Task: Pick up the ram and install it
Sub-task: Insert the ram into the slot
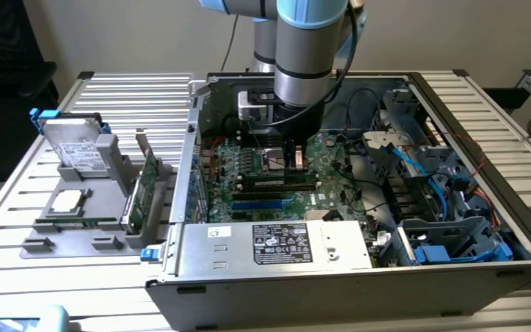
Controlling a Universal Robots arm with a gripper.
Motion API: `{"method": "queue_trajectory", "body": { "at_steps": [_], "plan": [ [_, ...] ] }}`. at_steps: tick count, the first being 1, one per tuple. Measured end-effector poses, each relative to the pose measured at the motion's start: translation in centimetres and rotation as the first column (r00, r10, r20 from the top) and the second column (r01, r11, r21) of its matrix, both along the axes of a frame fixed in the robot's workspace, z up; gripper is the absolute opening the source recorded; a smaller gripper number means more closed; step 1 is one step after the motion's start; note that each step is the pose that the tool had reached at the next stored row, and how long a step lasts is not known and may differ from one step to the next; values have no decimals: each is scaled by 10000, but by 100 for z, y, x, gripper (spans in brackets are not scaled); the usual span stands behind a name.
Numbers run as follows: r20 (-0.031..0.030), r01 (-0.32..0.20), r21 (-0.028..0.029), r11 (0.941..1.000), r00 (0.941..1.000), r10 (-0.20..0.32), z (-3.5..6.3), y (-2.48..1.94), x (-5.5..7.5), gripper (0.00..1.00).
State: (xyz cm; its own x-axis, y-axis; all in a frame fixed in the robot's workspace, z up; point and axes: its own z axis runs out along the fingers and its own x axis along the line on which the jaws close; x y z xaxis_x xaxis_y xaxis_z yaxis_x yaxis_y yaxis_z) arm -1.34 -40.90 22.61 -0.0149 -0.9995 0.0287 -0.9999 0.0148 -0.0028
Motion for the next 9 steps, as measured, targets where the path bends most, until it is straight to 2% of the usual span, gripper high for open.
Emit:
{"method": "queue_trajectory", "body": {
  "at_steps": [9],
  "plan": [
    [0,0,1,10000,10000,0,-1,0,0,14]
  ]
}}
